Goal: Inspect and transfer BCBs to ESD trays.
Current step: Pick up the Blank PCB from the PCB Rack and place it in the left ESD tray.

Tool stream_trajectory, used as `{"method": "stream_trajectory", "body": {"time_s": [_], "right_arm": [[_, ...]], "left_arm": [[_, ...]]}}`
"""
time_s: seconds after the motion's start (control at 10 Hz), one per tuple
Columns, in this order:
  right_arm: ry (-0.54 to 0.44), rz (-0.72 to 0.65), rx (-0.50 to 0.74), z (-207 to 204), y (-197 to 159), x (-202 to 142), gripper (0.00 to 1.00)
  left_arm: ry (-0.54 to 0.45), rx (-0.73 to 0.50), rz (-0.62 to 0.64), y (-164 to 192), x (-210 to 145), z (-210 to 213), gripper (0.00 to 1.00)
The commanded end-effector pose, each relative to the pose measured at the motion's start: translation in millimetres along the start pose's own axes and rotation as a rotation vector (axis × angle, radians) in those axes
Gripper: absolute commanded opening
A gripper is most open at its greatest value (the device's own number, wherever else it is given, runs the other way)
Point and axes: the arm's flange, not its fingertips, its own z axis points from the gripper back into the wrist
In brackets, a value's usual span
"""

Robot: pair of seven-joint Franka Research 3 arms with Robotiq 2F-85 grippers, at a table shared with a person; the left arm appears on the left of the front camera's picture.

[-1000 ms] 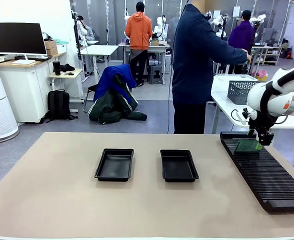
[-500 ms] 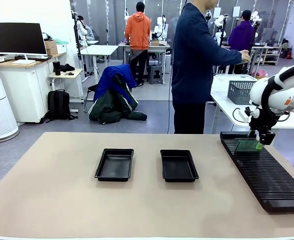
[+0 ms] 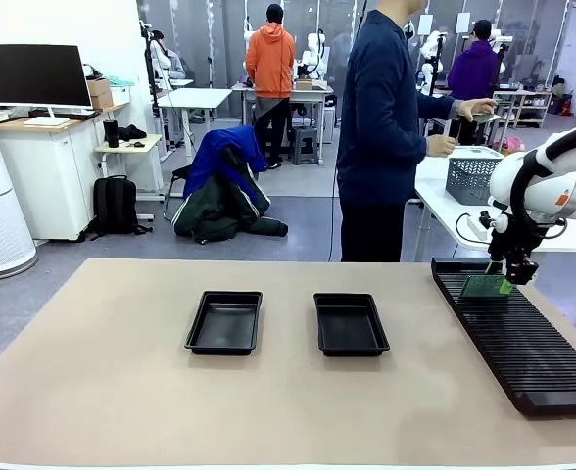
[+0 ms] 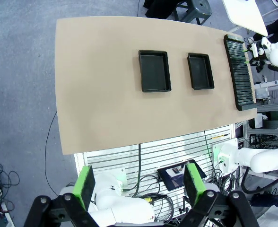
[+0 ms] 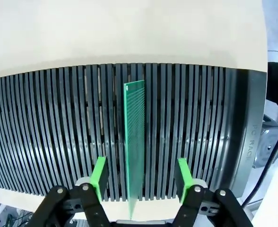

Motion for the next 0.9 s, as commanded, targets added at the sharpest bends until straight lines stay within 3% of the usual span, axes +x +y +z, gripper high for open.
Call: {"method": "stream_trajectory", "body": {"time_s": [0.0, 0.1, 0.2, 0.3, 0.4, 0.5, 0.6, 0.7, 0.8], "right_arm": [[0.016, -0.007, 0.025, 1.3, -6.7, 1.5, 0.68], [0.018, -0.009, 0.027, 2.3, -6.8, 1.6, 0.72], [0.024, -0.008, 0.027, 3.2, -6.6, 1.9, 0.62], [0.028, -0.006, 0.032, 3.5, -6.8, 2.7, 0.66], [0.037, -0.004, 0.035, 3.8, -7.2, 4.7, 0.57], [0.049, -0.004, 0.031, 4.7, -7.3, 7.3, 0.61], [0.061, 0.0, 0.038, 5.1, -7.9, 9.5, 0.51], [0.073, 0.001, 0.047, 4.9, -8.0, 10.8, 0.55], [0.079, 0.0, 0.051, 3.9, -8.3, 11.6, 0.45]], "left_arm": [[-0.002, 0.001, 0.002, 0.4, 0.9, -0.7, 1.0], [-0.002, 0.001, 0.002, 0.4, 0.9, -0.7, 1.0], [-0.002, 0.001, 0.002, 0.4, 0.9, -0.7, 1.0], [-0.002, 0.001, 0.002, 0.4, 0.9, -0.7, 1.0], [-0.002, 0.001, 0.002, 0.4, 0.9, -0.7, 1.0], [-0.002, 0.001, 0.002, 0.4, 0.9, -0.7, 1.0], [-0.002, 0.001, 0.002, 0.4, 0.9, -0.7, 1.0], [-0.002, 0.001, 0.002, 0.4, 0.9, -0.7, 1.0], [-0.002, 0.001, 0.002, 0.4, 0.9, -0.7, 1.0]]}}
